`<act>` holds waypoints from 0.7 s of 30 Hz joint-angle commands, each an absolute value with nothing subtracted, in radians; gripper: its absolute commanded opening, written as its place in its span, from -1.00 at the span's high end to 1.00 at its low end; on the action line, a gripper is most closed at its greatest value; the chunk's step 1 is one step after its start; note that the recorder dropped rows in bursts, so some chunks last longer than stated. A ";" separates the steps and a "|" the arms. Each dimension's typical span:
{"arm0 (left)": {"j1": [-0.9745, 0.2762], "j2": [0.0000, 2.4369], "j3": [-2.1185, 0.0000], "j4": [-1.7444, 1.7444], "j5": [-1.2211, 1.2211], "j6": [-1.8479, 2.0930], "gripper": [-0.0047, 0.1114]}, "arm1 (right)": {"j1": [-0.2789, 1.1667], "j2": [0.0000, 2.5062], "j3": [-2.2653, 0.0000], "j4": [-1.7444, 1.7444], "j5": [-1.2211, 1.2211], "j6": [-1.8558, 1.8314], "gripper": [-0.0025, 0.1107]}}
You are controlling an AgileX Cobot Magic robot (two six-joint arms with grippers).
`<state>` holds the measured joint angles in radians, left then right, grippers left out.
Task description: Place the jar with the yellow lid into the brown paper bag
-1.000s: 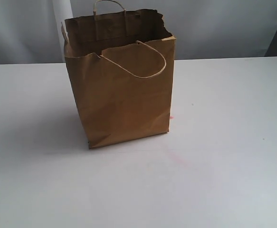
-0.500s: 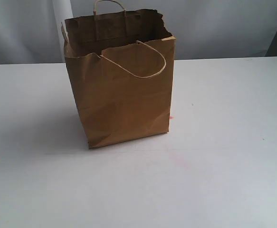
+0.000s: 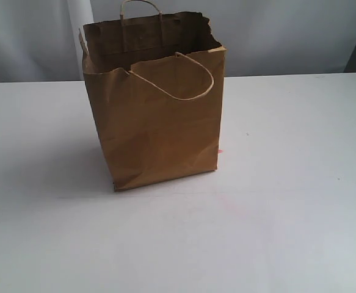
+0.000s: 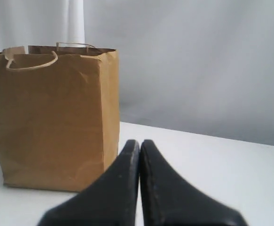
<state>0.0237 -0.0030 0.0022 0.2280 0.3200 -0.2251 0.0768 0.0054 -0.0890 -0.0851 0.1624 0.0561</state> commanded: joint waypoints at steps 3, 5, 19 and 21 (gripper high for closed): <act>0.021 0.000 0.000 0.224 0.310 -0.229 0.90 | 0.070 0.000 -0.087 -0.086 0.259 0.057 0.96; 0.021 0.000 0.000 0.224 0.310 -0.229 0.90 | 0.070 0.000 -0.087 -0.086 0.294 0.057 0.96; 0.021 0.000 0.000 0.224 0.310 -0.229 0.90 | 0.070 0.000 -0.087 -0.086 0.300 0.057 0.96; 0.021 0.000 0.000 0.224 0.310 -0.229 0.90 | 0.070 0.000 -0.087 -0.086 0.300 0.057 0.96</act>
